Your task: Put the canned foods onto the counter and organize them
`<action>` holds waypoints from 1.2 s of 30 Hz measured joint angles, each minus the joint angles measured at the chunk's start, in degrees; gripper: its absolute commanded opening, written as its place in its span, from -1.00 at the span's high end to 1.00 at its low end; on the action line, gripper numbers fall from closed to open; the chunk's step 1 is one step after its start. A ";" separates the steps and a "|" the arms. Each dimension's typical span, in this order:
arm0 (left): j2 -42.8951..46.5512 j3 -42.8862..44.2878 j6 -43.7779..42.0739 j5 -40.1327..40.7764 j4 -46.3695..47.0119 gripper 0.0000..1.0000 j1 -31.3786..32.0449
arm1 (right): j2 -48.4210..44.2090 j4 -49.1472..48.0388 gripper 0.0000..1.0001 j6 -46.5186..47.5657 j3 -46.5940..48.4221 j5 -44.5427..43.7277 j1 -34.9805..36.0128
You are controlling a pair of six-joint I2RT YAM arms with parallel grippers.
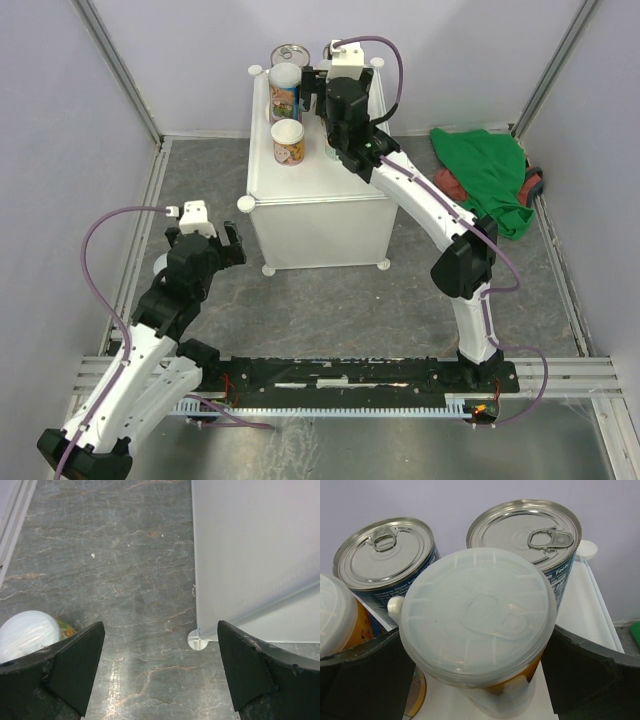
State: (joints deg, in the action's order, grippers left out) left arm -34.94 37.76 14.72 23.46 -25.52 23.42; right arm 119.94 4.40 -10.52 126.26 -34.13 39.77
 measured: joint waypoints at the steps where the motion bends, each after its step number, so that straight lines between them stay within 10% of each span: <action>1: -0.79 0.66 0.00 0.59 -0.37 -0.98 0.00 | -0.04 0.35 -0.98 0.24 -0.02 0.00 0.09; 22: -23.41 15.87 16.87 14.86 -13.05 -0.98 -1.81 | -9.94 -4.48 -0.98 8.28 -14.73 3.02 1.03; 36: -31.67 17.84 38.71 14.99 -22.40 -0.99 -20.44 | -20.63 -7.28 -0.98 5.33 -27.93 6.88 -0.72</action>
State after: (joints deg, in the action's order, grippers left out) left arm -66.61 55.59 53.43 38.46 -47.92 2.98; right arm 99.31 -2.87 -5.19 98.32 -27.24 39.05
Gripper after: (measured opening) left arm 0.993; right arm 0.993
